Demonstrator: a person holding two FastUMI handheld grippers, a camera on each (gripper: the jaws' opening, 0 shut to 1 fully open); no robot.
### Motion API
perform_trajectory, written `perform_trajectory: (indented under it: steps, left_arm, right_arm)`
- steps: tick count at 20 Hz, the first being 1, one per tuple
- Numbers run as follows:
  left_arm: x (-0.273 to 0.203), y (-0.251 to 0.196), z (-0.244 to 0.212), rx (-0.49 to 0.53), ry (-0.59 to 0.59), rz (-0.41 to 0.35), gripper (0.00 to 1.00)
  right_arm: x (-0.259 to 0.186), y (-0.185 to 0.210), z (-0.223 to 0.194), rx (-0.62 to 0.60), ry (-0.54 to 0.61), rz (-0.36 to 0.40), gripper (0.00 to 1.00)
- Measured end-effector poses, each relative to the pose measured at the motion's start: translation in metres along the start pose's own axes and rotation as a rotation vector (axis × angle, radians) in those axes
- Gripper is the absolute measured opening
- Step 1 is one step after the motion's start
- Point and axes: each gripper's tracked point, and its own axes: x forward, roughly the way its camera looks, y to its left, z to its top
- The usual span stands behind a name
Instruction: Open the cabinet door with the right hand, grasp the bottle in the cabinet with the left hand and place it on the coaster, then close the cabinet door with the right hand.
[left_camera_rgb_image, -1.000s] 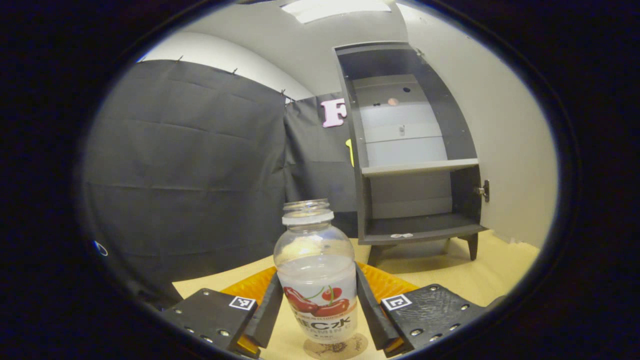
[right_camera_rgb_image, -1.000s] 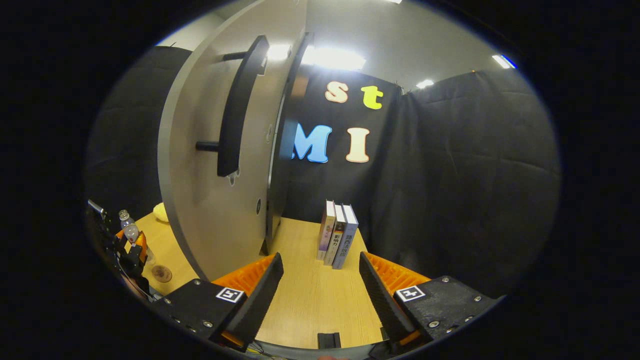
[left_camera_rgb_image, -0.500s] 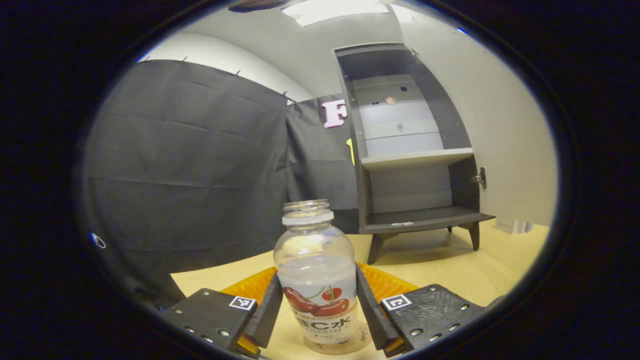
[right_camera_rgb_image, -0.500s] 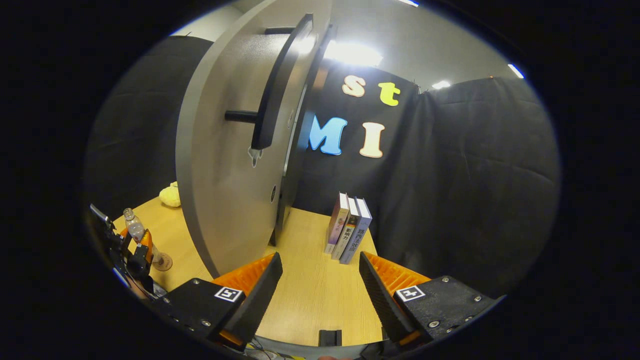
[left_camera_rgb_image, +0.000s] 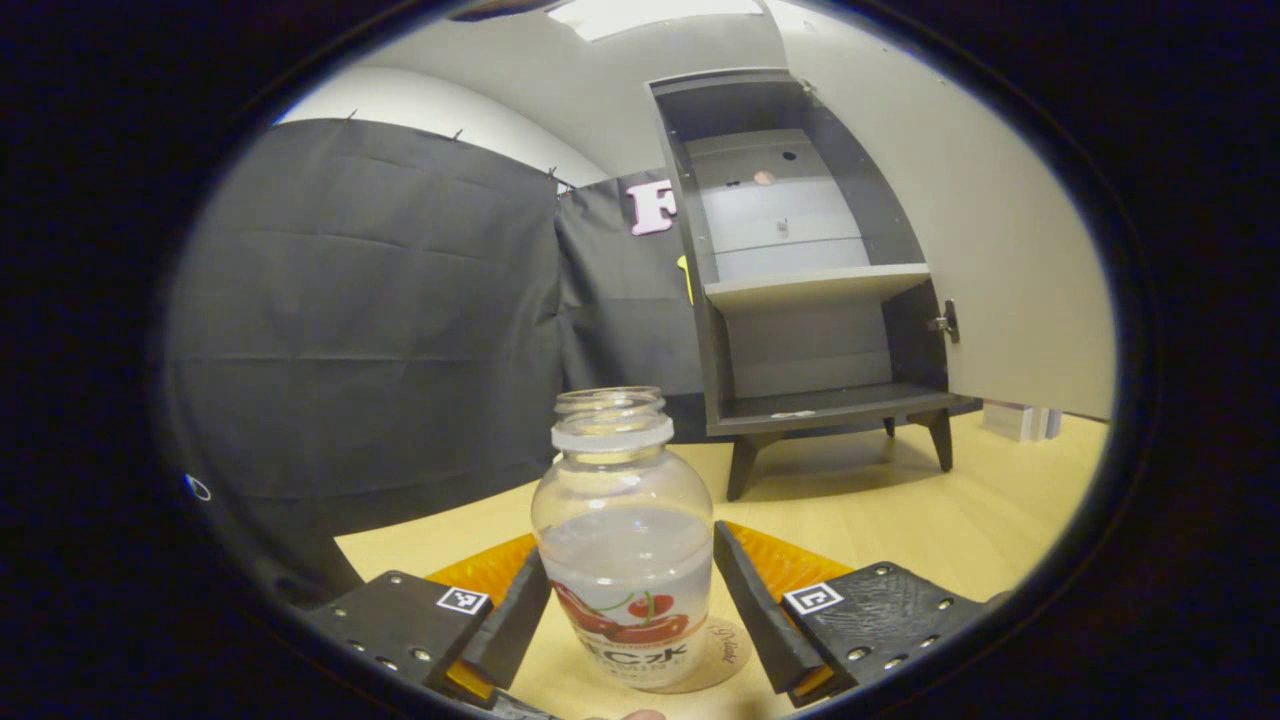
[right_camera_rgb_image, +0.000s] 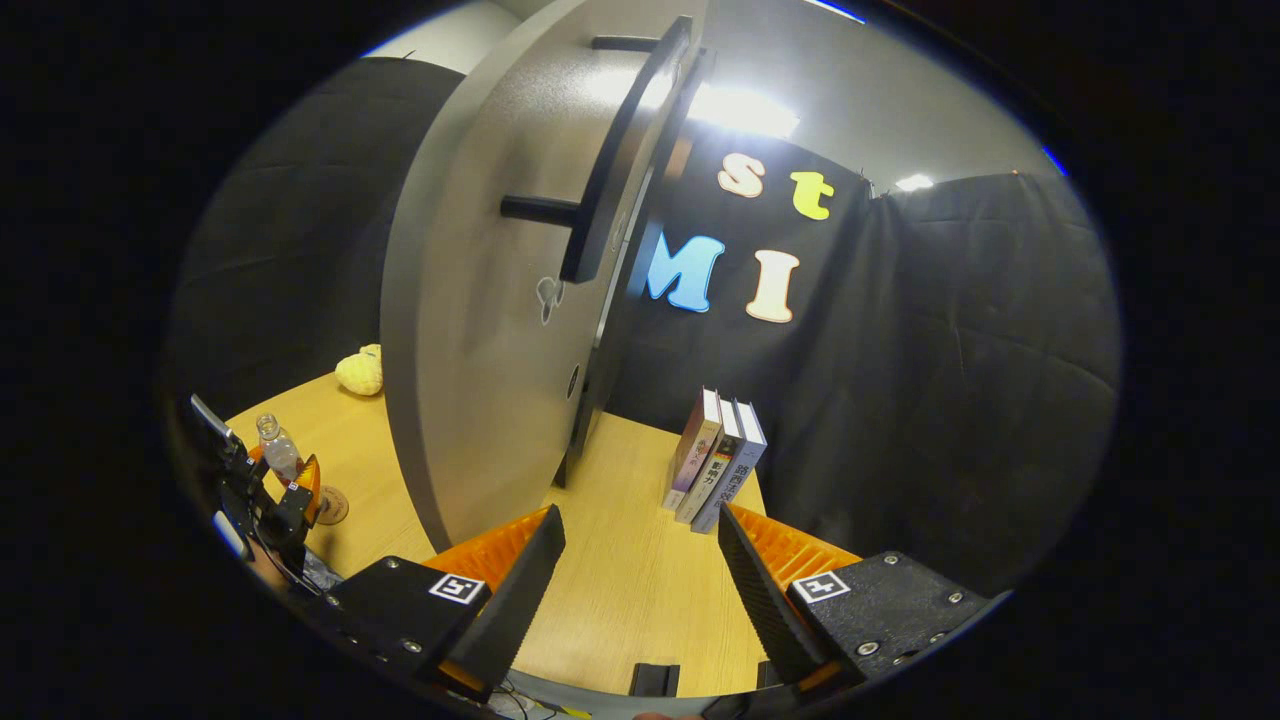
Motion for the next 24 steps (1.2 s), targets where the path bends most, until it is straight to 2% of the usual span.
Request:
perform_trajectory:
  steps: [7, 8, 9, 12, 17, 24]
  left_arm:
    - [-0.001, 0.001, -0.011, 0.003, 0.013, 0.027, 0.89]
    - [-0.001, 0.002, -0.009, 0.003, 0.008, 0.031, 0.93]
    - [-0.002, 0.001, -0.008, -0.003, 0.005, 0.026, 0.89]
    - [-0.002, -0.002, -0.003, -0.004, 0.006, -0.006, 0.91]
    - [-0.006, -0.009, 0.029, -0.002, -0.039, -0.021, 0.89]
    - [-0.015, 0.006, 0.084, 0.013, -0.102, -0.04, 0.91]
  right_arm:
    - [0.002, 0.004, 0.001, -0.019, -0.001, 0.028, 0.96]
    - [0.001, 0.004, 0.0, -0.014, -0.002, 0.029, 0.95]
    - [0.002, 0.004, -0.001, -0.009, 0.001, 0.025, 0.96]
    - [-0.001, 0.002, 0.0, -0.005, 0.007, 0.0, 0.95]
    - [0.004, 0.004, -0.007, 0.017, 0.018, 0.014, 0.95]
    - [0.007, -0.001, -0.009, 0.134, 0.002, -0.006, 0.95]
